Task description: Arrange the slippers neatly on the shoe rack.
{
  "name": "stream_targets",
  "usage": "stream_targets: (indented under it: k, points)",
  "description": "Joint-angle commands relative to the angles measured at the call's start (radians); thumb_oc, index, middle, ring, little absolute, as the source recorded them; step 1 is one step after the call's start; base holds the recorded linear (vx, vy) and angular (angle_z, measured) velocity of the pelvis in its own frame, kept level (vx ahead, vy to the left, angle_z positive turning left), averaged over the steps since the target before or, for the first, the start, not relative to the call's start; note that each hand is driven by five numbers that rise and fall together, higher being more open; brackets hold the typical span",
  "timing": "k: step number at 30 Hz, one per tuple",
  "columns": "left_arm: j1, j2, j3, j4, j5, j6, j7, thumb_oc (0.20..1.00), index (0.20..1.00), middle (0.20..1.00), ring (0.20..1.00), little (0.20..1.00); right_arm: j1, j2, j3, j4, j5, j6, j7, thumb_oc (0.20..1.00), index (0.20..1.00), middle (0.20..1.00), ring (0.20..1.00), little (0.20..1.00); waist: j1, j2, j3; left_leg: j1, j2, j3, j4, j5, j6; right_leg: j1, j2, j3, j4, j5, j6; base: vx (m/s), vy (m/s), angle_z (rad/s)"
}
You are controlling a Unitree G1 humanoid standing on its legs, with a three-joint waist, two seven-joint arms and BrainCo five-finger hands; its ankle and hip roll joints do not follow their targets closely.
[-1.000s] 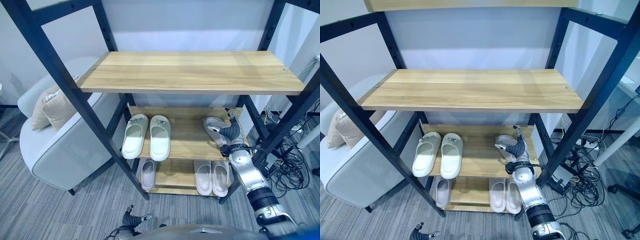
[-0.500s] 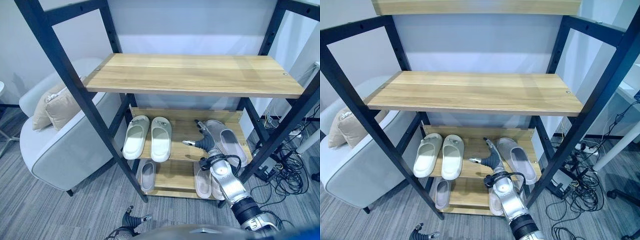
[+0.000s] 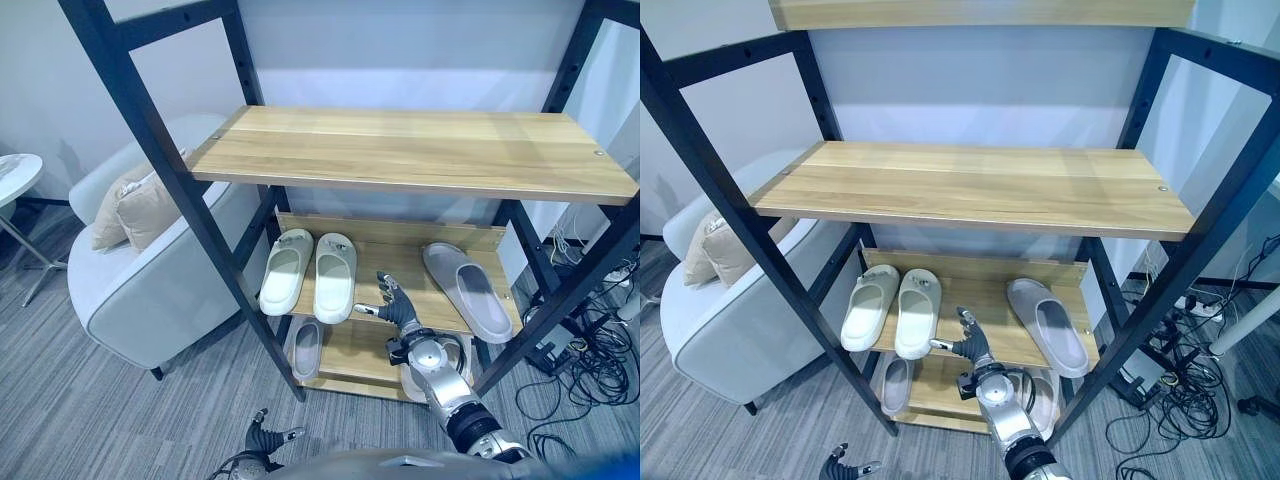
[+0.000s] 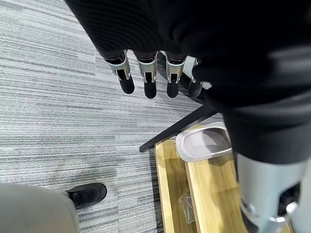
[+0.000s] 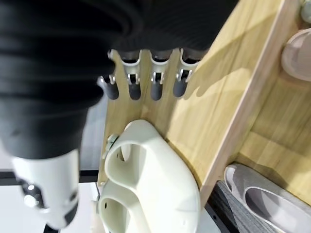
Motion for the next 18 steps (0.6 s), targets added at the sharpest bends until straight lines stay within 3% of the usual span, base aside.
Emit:
stream_targets:
  k: [1, 9, 18]
  points:
    - [0.095, -0.029, -0.052, 0.183, 0.057, 0.037, -0.009, 1.000, 1.000, 1.000, 1.000, 1.000, -0.125, 0.057, -0.027, 0.018, 0.032, -0.078, 0.000, 1.000, 1.000, 1.000, 1.000, 1.000, 0.047, 0.002, 0.068, 0.123, -0.020, -0.024, 0.013, -0.110, 0.045, -0.031, -0.050, -0.003, 0.084, 0.032, 0.046, 0.04, 0.049, 0.03]
    - [0.106, -0.033, -0.054, 0.187, 0.055, 0.043, -0.012, 1.000, 1.000, 1.000, 1.000, 1.000, -0.127, 0.120, -0.008, 0.117, 0.046, -0.030, -0.022, 1.000, 1.000, 1.000, 1.000, 1.000, 0.058, 0.004, 0.067, 0.130, -0.035, -0.033, 0.013, -0.112, 0.054, -0.021, -0.063, -0.009, 0.087, 0.027, 0.050, 0.03, 0.046, 0.11]
    - [0.107, -0.028, -0.057, 0.182, 0.060, 0.047, -0.013, 1.000, 1.000, 1.000, 1.000, 1.000, -0.133, 0.151, -0.014, 0.138, 0.088, -0.021, 0.000, 1.000, 1.000, 1.000, 1.000, 1.000, 0.075, 0.001, 0.081, 0.111, -0.040, -0.054, 0.013, -0.102, 0.055, -0.031, -0.069, -0.025, 0.100, 0.021, 0.053, 0.00, 0.029, 0.02]
